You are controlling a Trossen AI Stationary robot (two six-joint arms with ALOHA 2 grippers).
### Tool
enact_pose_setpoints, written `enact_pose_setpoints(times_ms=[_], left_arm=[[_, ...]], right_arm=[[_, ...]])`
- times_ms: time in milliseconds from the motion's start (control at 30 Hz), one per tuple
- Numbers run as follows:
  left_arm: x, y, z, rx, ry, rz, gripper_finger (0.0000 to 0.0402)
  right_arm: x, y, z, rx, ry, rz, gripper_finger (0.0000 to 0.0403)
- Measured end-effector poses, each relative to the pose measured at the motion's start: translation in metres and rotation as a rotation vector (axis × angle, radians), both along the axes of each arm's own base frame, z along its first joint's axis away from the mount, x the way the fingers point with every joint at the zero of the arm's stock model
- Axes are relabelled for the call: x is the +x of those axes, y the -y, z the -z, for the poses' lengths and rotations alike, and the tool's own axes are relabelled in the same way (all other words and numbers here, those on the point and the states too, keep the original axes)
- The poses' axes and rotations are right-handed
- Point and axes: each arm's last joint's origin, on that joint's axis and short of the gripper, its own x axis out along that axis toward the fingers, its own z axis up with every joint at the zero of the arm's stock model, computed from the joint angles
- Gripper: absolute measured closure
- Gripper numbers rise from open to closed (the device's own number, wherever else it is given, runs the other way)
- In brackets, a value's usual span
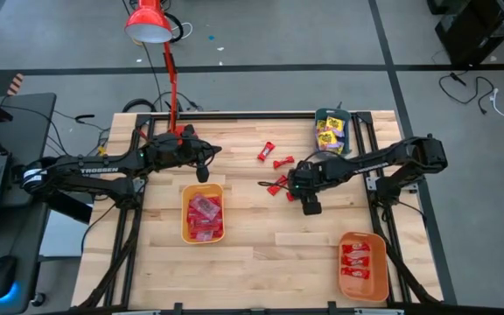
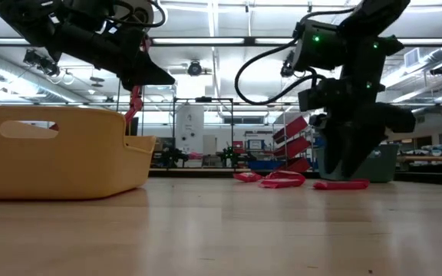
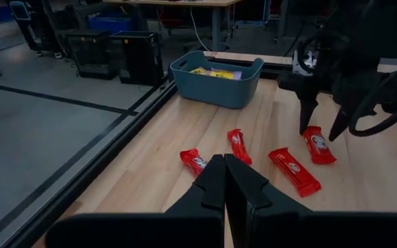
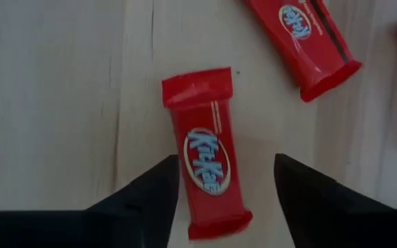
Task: Sort candy
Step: Put the red chocolate bar into the orange bin
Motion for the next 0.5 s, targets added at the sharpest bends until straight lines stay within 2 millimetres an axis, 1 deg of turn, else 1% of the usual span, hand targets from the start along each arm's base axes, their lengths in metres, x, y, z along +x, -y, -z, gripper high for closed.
enact_pose_setpoints(times_ms=[67, 200, 300, 500], left_arm=[[0.000, 0.000, 0.000, 0.000, -0.001, 0.000, 0.0400], [0.000, 0.000, 0.001, -0.002, -0.009, 0.000, 0.0400], [0.000, 0.000, 0.001, -0.003, -0.013, 0.000, 0.0400], [0.000, 0.000, 0.001, -0.003, -0.013, 0.000, 0.0400]], right_arm=[[-0.002, 0.000, 0.005, 0.000, 0.012, 0.003, 0.0174], [-0.003, 0.000, 0.007, 0.000, 0.009, 0.003, 0.0165], [-0.003, 0.000, 0.008, -0.003, 0.016, 0.003, 0.0167], [-0.009, 0.000, 0.018, -0.003, 0.030, 0.005, 0.0179]])
